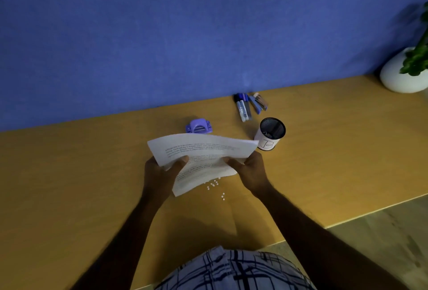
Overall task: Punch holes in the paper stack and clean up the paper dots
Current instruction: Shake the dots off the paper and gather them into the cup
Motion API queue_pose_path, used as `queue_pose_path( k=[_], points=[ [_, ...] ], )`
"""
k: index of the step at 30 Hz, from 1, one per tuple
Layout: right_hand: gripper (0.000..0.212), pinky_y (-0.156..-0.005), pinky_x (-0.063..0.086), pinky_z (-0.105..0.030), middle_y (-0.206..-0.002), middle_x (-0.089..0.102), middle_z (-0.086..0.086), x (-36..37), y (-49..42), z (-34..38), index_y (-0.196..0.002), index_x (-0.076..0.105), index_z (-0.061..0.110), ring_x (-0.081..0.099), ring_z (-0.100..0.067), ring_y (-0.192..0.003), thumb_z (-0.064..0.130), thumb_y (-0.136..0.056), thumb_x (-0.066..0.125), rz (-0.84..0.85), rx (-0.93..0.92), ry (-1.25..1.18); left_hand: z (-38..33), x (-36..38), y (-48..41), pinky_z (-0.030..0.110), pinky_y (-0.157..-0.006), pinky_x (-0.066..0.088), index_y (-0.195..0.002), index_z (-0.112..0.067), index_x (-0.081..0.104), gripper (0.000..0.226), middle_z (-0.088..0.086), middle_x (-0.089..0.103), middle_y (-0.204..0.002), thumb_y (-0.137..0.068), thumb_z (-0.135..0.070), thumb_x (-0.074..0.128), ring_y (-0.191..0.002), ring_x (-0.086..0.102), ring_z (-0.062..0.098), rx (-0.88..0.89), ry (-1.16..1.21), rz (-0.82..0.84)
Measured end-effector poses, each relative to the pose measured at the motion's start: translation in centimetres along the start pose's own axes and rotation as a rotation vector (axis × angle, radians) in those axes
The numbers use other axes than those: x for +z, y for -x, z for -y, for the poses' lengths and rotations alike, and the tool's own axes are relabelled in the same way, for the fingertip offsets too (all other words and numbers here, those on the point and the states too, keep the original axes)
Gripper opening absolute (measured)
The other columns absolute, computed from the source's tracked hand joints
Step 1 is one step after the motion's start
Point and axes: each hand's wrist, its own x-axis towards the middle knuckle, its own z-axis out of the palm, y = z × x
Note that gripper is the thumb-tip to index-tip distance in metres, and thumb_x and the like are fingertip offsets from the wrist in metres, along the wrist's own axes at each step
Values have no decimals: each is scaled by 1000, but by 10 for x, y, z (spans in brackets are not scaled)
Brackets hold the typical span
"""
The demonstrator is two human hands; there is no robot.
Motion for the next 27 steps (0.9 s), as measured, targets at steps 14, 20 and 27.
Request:
queue_pose_path(
  k=[14,20,27],
  points=[
    [27,-73,61,-27,-103,70,23,2,-25,41,-110,67,32,71,-5,-93,16,-88,69,144,-106,277,-126,-46,-28,21,-73,50,-112,-35,65,33,-22,67,-107,-80,-36,75,-94,64,7,289,-766,386],
    [24,-73,56,-23,-104,69,17,4,-34,53,-107,66,25,68,-3,-94,29,-85,74,106,-245,339,-123,-31,-29,19,-59,43,-94,-39,62,12,-25,64,-83,-92,-27,61,-78,62,-5,414,-753,236],
    [71,-92,54,-33,-123,64,-1,-25,-35,23,-125,53,15,61,-16,-114,40,-66,84,-172,95,25,-100,-56,-19,-3,-56,39,-83,-45,55,19,-45,60,-84,-91,-28,60,-76,57,-22,381,-540,41]
  ],
)
